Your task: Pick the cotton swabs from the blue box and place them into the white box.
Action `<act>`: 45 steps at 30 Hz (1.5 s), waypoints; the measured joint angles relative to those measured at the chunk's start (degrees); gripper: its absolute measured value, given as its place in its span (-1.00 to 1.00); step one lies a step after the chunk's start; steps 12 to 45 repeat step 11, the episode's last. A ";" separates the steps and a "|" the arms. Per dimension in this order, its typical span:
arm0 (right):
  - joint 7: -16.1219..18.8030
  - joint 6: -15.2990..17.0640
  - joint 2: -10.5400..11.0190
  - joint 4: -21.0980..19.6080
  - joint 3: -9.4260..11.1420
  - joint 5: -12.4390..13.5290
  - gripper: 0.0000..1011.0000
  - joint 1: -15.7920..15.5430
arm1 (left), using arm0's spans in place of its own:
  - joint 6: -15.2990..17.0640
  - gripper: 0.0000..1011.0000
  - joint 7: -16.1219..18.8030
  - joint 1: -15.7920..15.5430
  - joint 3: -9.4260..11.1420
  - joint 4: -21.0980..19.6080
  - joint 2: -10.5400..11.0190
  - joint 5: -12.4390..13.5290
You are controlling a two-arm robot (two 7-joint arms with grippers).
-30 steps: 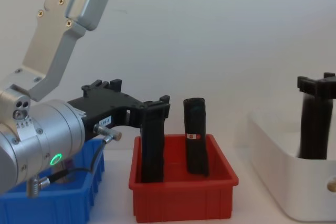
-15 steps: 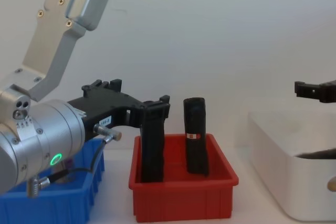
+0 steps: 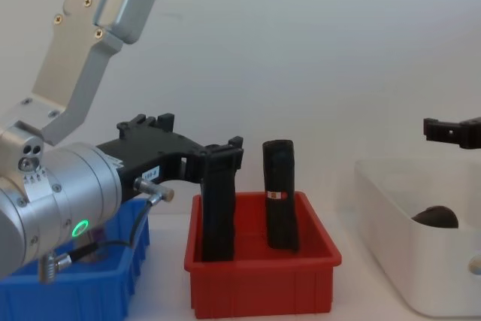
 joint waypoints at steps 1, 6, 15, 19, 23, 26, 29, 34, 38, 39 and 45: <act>0.00 0.01 0.00 -0.01 0.00 -0.01 0.98 -0.01 | 0.00 0.99 0.00 0.00 0.00 0.00 0.00 0.00; -0.03 0.04 0.03 -0.06 0.03 -0.04 0.98 -0.04 | 0.00 0.99 0.00 0.00 0.00 0.00 0.00 0.00; -0.03 0.07 0.06 -0.09 0.03 -0.04 0.98 -0.07 | 0.00 0.99 0.00 0.00 0.00 0.00 0.00 0.00; -0.03 0.07 0.06 -0.09 0.03 -0.04 0.98 -0.07 | 0.00 0.99 0.00 0.00 0.00 0.00 0.00 0.00; -0.03 0.07 0.06 -0.09 0.03 -0.04 0.98 -0.07 | 0.00 0.99 0.00 0.00 0.00 0.00 0.00 0.00; -0.03 0.07 0.06 -0.09 0.03 -0.04 0.98 -0.07 | 0.00 0.99 0.00 0.00 0.00 0.00 0.00 0.00; -0.03 0.07 0.06 -0.09 0.03 -0.04 0.98 -0.07 | 0.00 0.99 0.00 0.00 0.00 0.00 0.00 0.00; -0.03 0.07 0.06 -0.09 0.03 -0.04 0.98 -0.07 | 0.00 0.99 0.00 0.00 0.00 0.00 0.00 0.00; -0.03 0.07 0.06 -0.09 0.03 -0.04 0.98 -0.07 | 0.00 0.99 0.00 0.00 0.00 0.00 0.00 0.00; -0.03 0.07 0.06 -0.09 0.03 -0.04 0.98 -0.07 | 0.00 0.99 0.00 0.00 0.00 0.00 0.00 0.00; -0.03 0.07 0.06 -0.09 0.03 -0.04 0.98 -0.07 | 0.00 0.99 0.00 0.00 0.00 0.00 0.00 0.00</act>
